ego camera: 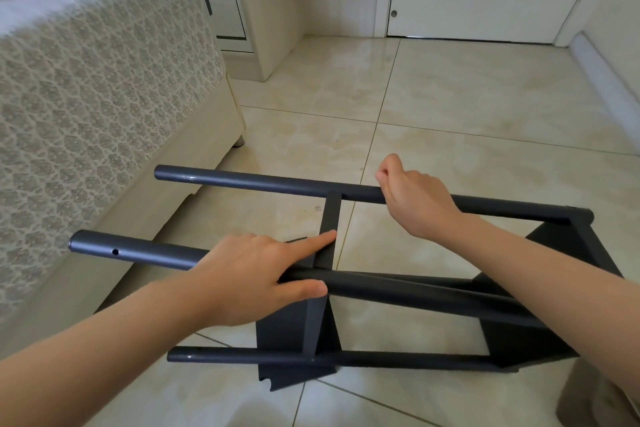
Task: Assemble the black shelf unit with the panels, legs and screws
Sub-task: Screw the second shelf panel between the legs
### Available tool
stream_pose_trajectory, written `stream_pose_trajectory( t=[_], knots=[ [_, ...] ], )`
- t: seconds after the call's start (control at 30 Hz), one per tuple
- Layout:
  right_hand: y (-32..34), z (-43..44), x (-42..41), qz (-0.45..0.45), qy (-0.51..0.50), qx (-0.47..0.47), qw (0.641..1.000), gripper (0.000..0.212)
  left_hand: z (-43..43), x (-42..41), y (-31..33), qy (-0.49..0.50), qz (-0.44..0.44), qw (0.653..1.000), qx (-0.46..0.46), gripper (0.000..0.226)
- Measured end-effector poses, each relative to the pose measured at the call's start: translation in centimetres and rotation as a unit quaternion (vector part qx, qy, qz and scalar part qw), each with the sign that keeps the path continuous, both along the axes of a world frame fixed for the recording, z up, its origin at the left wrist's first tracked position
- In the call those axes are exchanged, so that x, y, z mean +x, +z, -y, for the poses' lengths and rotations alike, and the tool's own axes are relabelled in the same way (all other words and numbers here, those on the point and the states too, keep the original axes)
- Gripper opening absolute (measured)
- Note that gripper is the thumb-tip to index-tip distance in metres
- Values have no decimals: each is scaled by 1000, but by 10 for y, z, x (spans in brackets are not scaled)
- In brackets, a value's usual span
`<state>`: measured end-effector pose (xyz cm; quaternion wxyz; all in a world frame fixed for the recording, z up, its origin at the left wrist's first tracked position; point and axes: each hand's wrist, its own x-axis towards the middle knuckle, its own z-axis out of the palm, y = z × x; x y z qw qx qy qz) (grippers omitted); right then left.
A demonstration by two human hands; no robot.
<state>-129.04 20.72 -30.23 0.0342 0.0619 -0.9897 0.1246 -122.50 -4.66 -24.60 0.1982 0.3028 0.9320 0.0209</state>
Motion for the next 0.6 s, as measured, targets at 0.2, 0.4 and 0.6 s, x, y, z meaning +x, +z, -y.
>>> stream_pose_trajectory(
  t=[0.2,0.4,0.6],
  knots=[
    [5,-16,3,-20,13,-7,1000,19,-22,20,-14,-10,6,999,31,71],
    [-9,-11,8,-59,2,13,998,22,-9,21,-21,0,25,997,69,70],
    [-16,-10,10,-90,-5,-23,996,24,-8,15,-18,-23,33,992,118,77]
  ],
)
